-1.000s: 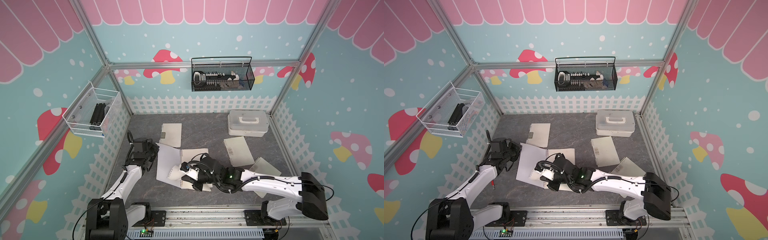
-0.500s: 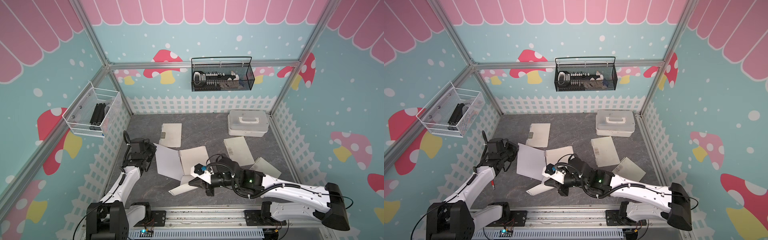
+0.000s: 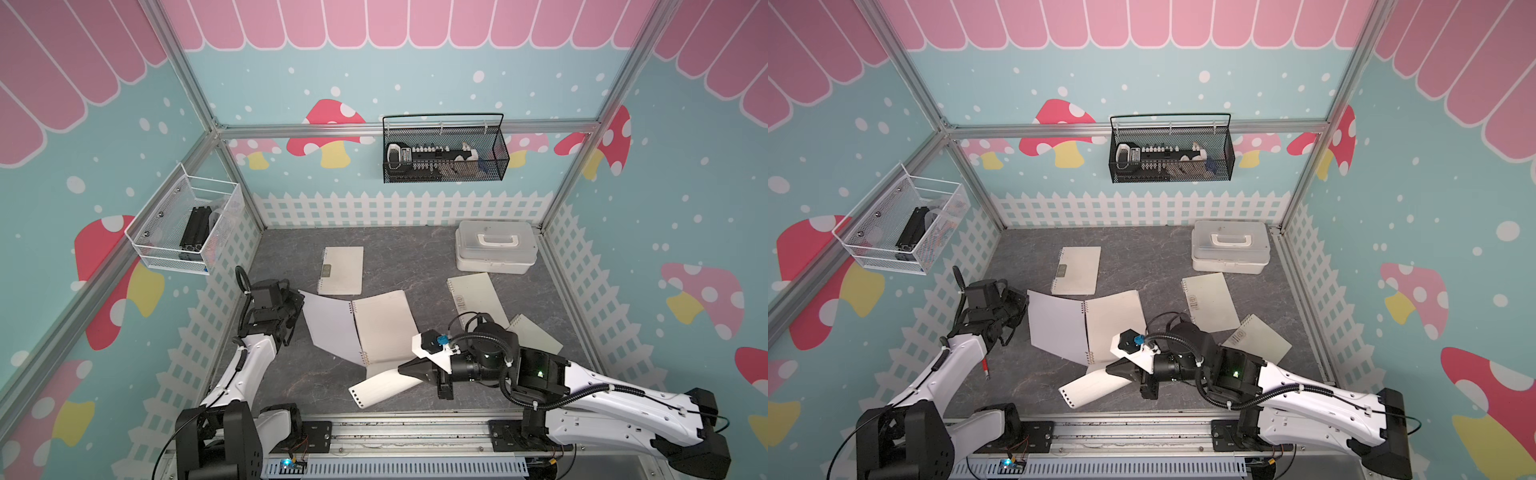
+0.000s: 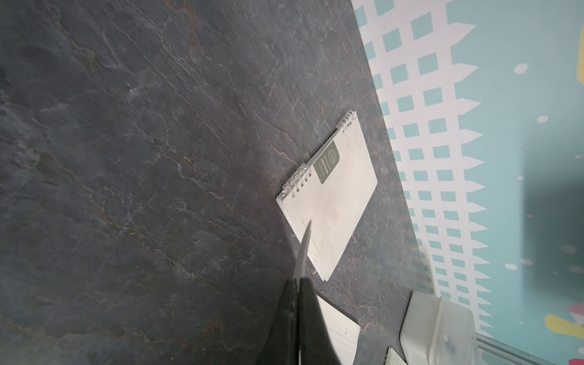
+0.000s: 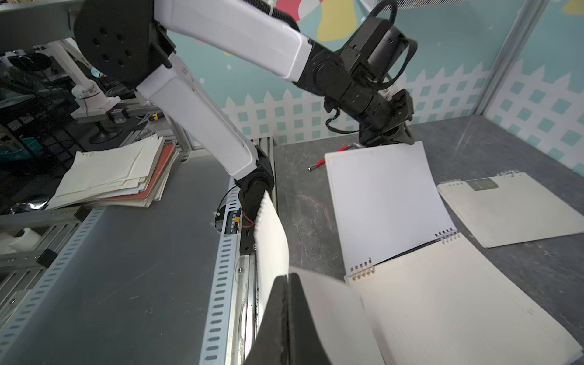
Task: Tear off pages from different notebooks
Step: Tear off the paper from the notebook, then place the paper at the center of the board.
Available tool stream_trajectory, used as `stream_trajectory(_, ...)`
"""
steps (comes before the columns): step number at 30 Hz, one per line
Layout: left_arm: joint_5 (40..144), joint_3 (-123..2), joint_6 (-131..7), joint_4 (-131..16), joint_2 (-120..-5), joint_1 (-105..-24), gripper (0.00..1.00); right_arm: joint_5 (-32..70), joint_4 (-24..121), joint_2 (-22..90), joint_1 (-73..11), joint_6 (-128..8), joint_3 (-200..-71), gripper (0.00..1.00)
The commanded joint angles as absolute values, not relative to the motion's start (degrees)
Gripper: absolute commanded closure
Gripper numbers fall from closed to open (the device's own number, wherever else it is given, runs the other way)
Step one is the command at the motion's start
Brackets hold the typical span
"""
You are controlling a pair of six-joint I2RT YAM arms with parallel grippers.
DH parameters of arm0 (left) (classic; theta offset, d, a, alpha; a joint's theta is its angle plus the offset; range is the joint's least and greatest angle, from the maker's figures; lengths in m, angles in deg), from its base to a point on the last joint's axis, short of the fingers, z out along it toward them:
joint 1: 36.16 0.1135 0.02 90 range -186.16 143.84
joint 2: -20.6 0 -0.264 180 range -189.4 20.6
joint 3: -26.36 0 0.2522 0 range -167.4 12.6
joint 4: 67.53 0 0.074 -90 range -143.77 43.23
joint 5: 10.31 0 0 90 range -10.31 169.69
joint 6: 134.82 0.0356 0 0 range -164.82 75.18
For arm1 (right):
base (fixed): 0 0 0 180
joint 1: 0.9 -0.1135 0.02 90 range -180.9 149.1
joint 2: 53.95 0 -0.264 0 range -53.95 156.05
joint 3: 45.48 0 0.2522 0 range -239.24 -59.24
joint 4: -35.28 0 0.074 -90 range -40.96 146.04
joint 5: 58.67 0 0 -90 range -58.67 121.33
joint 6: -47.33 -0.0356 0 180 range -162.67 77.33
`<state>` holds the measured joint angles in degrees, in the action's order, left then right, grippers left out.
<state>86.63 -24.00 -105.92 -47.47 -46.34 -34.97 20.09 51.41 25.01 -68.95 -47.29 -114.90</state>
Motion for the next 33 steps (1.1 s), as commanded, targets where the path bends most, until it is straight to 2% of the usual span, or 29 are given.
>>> stream_trajectory(1,83.64,-23.79,-105.74,-46.44,-44.27,-33.65,1.00,10.85,52.40,18.58,-69.29,-48.91,-112.62,1.00)
stream_trajectory(7,85.42,-23.14,-103.93,-45.84,-44.17,-30.54,1.00,8.97,54.49,6.13,-69.37,-51.91,-107.10,1.00)
stream_trajectory(13,87.31,-22.52,-101.76,-44.68,-43.16,-26.50,1.00,13.56,55.70,-4.18,-69.28,-53.44,-105.03,1.00)
stream_trajectory(15,87.34,-22.60,-101.05,-44.12,-42.65,-25.96,1.00,20.59,57.08,-4.16,-69.20,-53.44,-105.72,1.00)
stream_trajectory(18,86.77,-23.47,-99.31,-42.14,-41.70,-24.88,1.00,26.34,58.10,-2.10,-67.39,-53.21,-107.32,1.00)
stream_trajectory(20,87.26,-24.25,-98.14,-40.85,-41.29,-23.78,1.00,25.55,57.11,-1.48,-64.70,-54.24,-108.28,1.00)
stream_trajectory(22,87.44,-25.24,-96.72,-39.45,-41.10,-23.43,1.00,30.41,55.59,0.09,-62.35,-55.60,-109.21,1.00)
stream_trajectory(24,87.06,-26.87,-95.37,-37.64,-40.72,-23.48,1.00,39.20,58.66,5.49,-60.04,-55.14,-113.29,1.00)
stream_trajectory(26,86.81,-28.34,-94.20,-36.12,-40.20,-23.41,1.00,43.88,59.82,12.10,-57.05,-54.55,-116.57,1.00)
stream_trajectory(33,89.72,-33.56,-91.97,-32.69,-40.23,-23.61,1.00,45.18,64.23,32.47,-47.17,-47.17,-129.24,1.00)
